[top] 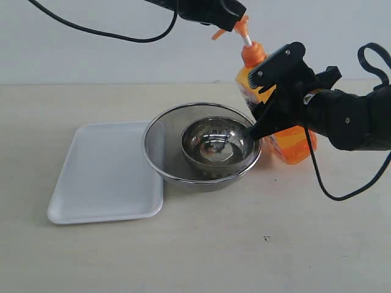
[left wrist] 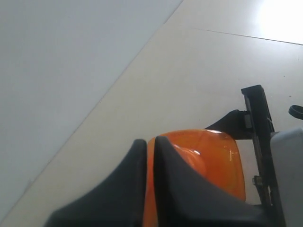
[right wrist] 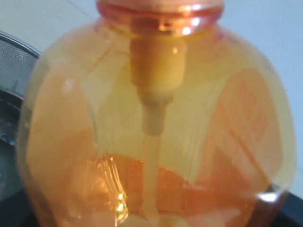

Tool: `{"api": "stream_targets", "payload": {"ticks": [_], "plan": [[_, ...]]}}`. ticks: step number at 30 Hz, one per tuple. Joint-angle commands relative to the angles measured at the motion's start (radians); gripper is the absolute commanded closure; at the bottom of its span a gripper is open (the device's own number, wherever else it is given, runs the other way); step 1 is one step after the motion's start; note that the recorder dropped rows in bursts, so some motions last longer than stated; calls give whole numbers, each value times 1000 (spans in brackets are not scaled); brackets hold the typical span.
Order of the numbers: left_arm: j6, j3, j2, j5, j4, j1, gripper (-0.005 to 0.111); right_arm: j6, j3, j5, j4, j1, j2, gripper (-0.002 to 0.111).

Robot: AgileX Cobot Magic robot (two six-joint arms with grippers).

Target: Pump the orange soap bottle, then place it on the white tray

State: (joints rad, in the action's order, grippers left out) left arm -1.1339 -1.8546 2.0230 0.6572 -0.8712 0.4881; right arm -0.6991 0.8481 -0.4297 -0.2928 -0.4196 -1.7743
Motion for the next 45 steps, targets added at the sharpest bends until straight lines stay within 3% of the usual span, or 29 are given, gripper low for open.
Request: {"api": "stream_targets", "payload": {"ticks": [1,45], "plan": [[21,4,10,73,52,5,102,3,9,-15,12,1,6,108],[51,4,50,131,83,24,102,3,9,-19,12,1,6,108]]}}
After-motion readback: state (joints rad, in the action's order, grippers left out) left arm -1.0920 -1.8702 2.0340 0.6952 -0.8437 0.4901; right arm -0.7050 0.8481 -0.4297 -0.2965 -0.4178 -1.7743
